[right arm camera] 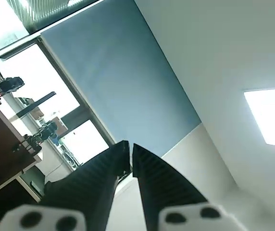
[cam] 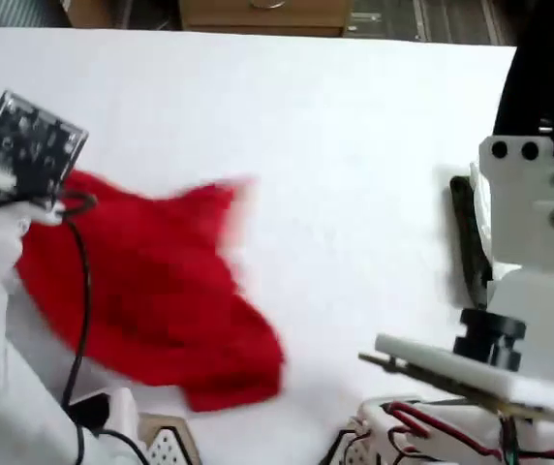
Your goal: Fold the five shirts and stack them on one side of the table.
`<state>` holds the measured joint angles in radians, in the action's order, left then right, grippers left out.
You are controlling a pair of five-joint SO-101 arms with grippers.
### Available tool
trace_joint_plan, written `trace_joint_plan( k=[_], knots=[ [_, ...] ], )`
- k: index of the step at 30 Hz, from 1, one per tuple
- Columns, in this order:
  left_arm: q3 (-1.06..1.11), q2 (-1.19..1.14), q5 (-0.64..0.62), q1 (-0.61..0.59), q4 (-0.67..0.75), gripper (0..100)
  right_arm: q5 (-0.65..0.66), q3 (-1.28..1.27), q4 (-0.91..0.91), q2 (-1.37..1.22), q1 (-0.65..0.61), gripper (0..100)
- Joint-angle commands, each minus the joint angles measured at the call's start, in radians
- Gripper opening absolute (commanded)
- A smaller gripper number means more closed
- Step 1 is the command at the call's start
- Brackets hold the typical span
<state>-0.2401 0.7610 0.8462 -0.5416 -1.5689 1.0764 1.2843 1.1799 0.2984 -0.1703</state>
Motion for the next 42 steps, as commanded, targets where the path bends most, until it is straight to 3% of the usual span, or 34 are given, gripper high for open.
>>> trace_joint_plan(
  k=[1, 4, 7, 10, 13, 19, 25, 30, 35, 42],
  knots=[
    [0.042, 0.021, 0.009, -0.009, 0.038, 2, -0.009, -0.04, -0.002, 0.001, 0.004, 2.1],
    [0.119, 0.018, 0.011, 0.034, 0.051, 2, -0.1, -0.124, 0.087, -0.013, 0.004, 2.1],
    [0.194, 0.02, 0.009, 0.035, 0.106, 2, -0.445, -0.315, 0.203, -0.058, 0.021, 2.1],
    [0.237, 0.015, -0.003, 0.054, 0.186, 2, -0.721, -0.517, 0.232, -0.127, 0.125, 2.1],
    [0.228, 0.017, -0.08, 0.181, 0.259, 2, -0.845, -0.644, 0.231, -0.194, 0.297, 2.1],
    [0.058, 0.015, -0.259, 0.542, 0.338, 2, -0.864, -0.776, 0.302, -0.32, 0.519, 2.1],
    [0.001, 0.015, -0.374, 0.715, 0.399, 2, -0.868, -0.902, 0.378, -0.387, 0.533, 2.1],
    [0.071, 0.015, -0.377, 0.712, 0.407, 2, -0.867, -0.967, 0.372, -0.389, 0.484, 2.1],
    [0.444, 0.017, -0.264, 0.598, 0.443, 2, -0.864, -0.967, 0.377, -0.389, 0.367, 2.2],
    [1.012, 0.018, -0.055, 0.331, 0.736, 2, -0.839, -0.999, 0.375, -0.398, 0.154, 2.3]
  ],
)
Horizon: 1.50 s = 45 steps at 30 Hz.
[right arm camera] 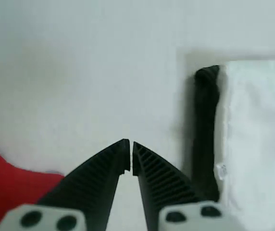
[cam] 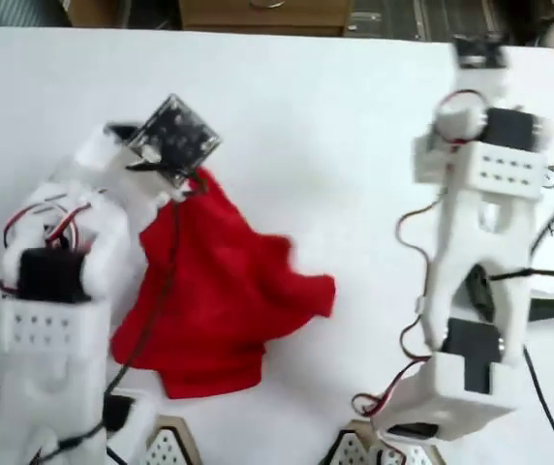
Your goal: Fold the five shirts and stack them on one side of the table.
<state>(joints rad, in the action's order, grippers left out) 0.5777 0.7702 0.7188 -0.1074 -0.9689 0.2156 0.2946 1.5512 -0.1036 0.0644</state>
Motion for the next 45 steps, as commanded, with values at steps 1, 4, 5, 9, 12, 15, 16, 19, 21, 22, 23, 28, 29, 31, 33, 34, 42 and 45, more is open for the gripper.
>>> trace_joint_plan(
  k=[1, 4, 5, 9, 12, 15, 16, 19, 21, 22, 23, 28, 29, 31, 33, 34, 42, 45],
  knots=[
    [0.254, 0.009, 0.097, -0.137, 0.186, 2, 0.052, -0.025, 0.005, 0.005, -0.117, 2.3],
    [0.4, 0.009, 0.169, -0.224, 0.315, 2, 0.18, -0.097, 0.035, 0.013, -0.24, 2.4],
    [0.438, 0.009, 0.19, -0.247, 0.348, 2, 0.244, -0.127, 0.039, 0.013, -0.282, 2.4],
    [0.532, 0.009, 0.265, -0.341, 0.431, 2, 0.44, -0.255, -0.008, 0.002, -0.378, 6.7],
    [0.549, 0.009, 0.302, -0.422, 0.47, 2, 0.528, -0.344, -0.081, 0.002, -0.383, 20.7],
    [0.545, 0.009, 0.304, -0.494, 0.494, 2, 0.595, -0.423, -0.091, 0.002, -0.412, 28.5],
    [0.547, 0.009, 0.304, -0.511, 0.503, 2, 0.601, -0.446, -0.093, 0.002, -0.426, 27.9],
    [0.552, 0.009, 0.295, -0.522, 0.503, 2, 0.605, -0.534, -0.151, 0.002, -0.466, 24.4],
    [0.552, 0.009, 0.284, -0.52, 0.503, 2, 0.605, -0.597, -0.231, 0.001, -0.478, 22.2],
    [0.552, 0.009, 0.262, -0.519, 0.503, 2, 0.605, -0.623, -0.275, 0.001, -0.479, 21.3],
    [0.552, 0.009, 0.249, -0.519, 0.503, 2, 0.606, -0.646, -0.317, 0.001, -0.479, 20.4],
    [0.552, 0.009, 0.238, -0.519, 0.497, 2, 0.606, -0.68, -0.438, -0.031, -0.475, 13.1],
    [0.552, 0.009, 0.238, -0.519, 0.497, 2, 0.606, -0.678, -0.458, -0.051, -0.475, 12.1],
    [0.552, 0.009, 0.236, -0.519, 0.497, 2, 0.606, -0.677, -0.503, -0.097, -0.473, 11.4],
    [0.552, 0.009, 0.236, -0.519, 0.497, 2, 0.606, -0.647, -0.518, -0.142, -0.473, 12.5],
    [0.552, 0.009, 0.236, -0.519, 0.497, 2, 0.605, -0.623, -0.516, -0.163, -0.473, 13.3],
    [0.552, 0.009, 0.236, -0.519, 0.496, 2, 0.606, -0.434, -0.427, -0.298, -0.475, 7.1],
    [0.552, 0.009, 0.236, -0.519, 0.496, 2, 0.606, -0.367, -0.378, -0.302, -0.444, 2.9]
  ],
)
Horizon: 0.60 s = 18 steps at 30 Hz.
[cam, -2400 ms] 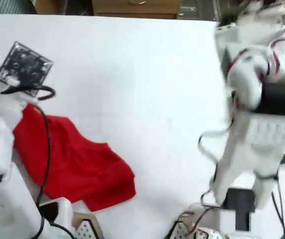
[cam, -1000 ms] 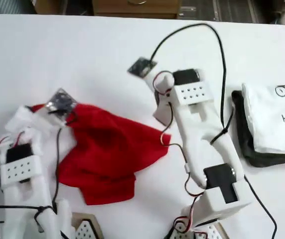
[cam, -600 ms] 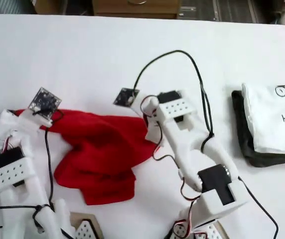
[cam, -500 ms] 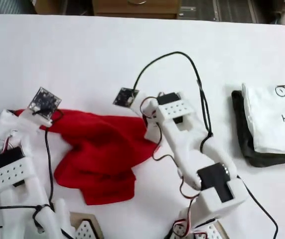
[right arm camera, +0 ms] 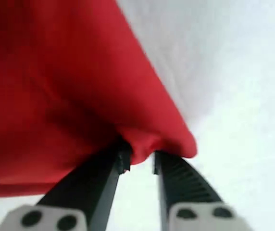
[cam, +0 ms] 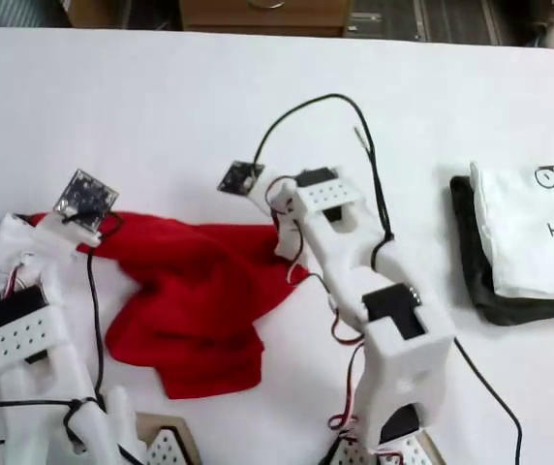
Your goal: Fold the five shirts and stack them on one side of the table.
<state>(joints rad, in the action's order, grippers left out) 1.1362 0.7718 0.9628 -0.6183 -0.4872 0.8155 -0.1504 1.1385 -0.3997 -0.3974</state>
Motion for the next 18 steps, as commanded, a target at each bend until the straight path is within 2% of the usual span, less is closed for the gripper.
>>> trace_joint_plan(
  k=[1, 6, 10, 14, 18],
  knots=[
    [-0.007, 0.008, -0.008, -0.008, 0.014, 2, 0.006, 0.11, 0.047, 0.002, 0.031, 2.1],
    [-0.018, 0.008, -0.064, 0.006, 0.021, 2, 0.006, 0.348, 0.127, 0.059, 0.122, 2.1],
    [-0.082, 0.005, -0.196, 0.117, -0.035, 2, 0.006, 0.548, 0.259, 0.124, 0.137, 2.1],
    [-0.246, -0.052, -0.347, 0.221, -0.176, 2, 0.006, 0.672, 0.417, 0.219, 0.094, 2.1],
    [-0.492, -0.256, -0.44, 0.238, -0.299, 2, -0.003, 0.671, 0.568, 0.338, -0.01, 2.1]
  ],
)
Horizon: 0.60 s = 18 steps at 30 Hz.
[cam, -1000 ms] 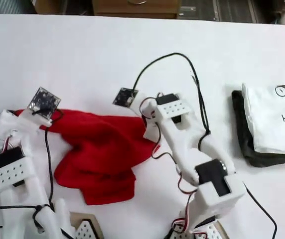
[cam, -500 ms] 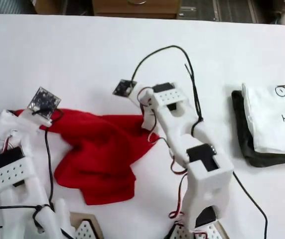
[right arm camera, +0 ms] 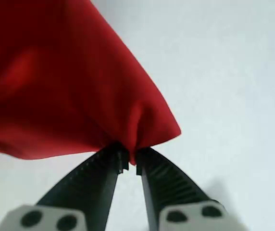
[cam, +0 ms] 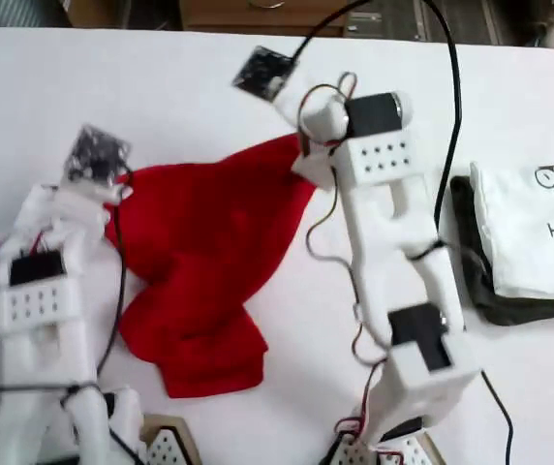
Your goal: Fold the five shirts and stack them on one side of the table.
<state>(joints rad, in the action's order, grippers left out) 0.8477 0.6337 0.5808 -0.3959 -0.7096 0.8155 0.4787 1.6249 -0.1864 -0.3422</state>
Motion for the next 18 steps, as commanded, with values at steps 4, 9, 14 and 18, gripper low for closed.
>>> trace_joint_plan(
  k=[4, 9, 14, 18],
  knots=[
    [-0.461, -0.377, -0.071, -0.014, -0.219, 2, -0.003, -0.144, 0.081, 0.3, -0.142, 2.1],
    [-0.733, -0.635, -0.071, -0.097, -0.35, 2, -0.003, -0.591, 0.007, 0.444, -0.197, 2.1],
    [-0.921, -0.821, -0.066, -0.15, -0.459, 2, -0.003, -1.026, -0.259, 0.544, -0.188, 2.1],
    [-1.01, -0.919, -0.066, -0.149, -0.537, 2, -0.003, -1.204, -0.427, 0.581, -0.189, 2.4]
  ],
)
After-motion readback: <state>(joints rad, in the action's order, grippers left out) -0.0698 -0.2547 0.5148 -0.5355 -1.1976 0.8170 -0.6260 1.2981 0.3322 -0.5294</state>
